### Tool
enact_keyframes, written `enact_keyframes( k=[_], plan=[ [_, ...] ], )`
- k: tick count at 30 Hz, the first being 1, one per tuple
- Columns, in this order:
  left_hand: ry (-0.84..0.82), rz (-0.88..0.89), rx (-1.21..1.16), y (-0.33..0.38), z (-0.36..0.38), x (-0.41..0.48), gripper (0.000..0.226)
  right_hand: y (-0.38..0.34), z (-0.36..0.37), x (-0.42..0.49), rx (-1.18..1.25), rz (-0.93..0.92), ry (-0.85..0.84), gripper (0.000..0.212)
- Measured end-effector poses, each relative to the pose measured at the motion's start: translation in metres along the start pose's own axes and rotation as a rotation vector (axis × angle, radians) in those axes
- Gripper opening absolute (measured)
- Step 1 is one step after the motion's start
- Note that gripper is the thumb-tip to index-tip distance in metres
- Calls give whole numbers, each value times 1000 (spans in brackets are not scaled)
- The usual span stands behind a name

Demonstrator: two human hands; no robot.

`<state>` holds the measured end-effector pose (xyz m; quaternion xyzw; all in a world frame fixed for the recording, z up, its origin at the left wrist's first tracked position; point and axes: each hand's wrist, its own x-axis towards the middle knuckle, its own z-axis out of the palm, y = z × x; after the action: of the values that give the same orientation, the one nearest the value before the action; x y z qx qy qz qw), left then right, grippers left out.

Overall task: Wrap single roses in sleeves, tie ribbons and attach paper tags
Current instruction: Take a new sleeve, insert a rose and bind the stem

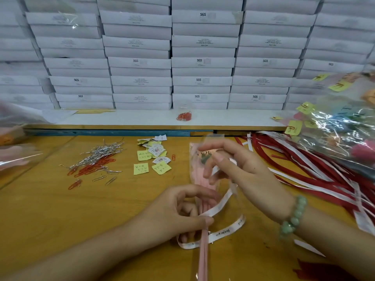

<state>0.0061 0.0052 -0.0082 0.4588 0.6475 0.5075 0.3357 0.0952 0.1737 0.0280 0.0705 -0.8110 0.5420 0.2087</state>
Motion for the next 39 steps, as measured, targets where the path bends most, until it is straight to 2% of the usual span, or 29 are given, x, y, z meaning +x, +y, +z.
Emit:
enact_keyframes(
  k=[2,7,11,15,19,23,26,31,33,36,39],
  plan=[
    [-1,3,-7,1,1,0,32,1,1,-1,117,13,-48,35],
    [28,4,-93,-1,-1,1,16,7,-1,-3,105,56,-196,53],
    [70,-39,-156,-2,0,2,16,9,1,-3,105,62,-259,48],
    [105,-58,-135,-1,-1,3,26,2,6,-4,124,9,-304,56],
    [26,-3,-61,4,1,1,16,-3,8,-9,107,-17,-387,64],
    [20,16,-131,5,2,1,15,-6,7,-12,72,2,-441,61],
    [30,31,-168,3,1,1,6,-6,9,-11,-9,5,-367,57],
    [72,26,-220,-1,0,2,6,11,-6,-1,-314,-36,-30,22],
    [92,28,-246,-2,-1,2,8,16,-19,4,-510,-21,-63,31],
    [120,15,-284,-2,-2,3,9,26,-38,9,-871,16,-210,29],
    [156,5,-304,-2,-1,4,7,32,-54,10,-947,53,-366,21]
  ],
)
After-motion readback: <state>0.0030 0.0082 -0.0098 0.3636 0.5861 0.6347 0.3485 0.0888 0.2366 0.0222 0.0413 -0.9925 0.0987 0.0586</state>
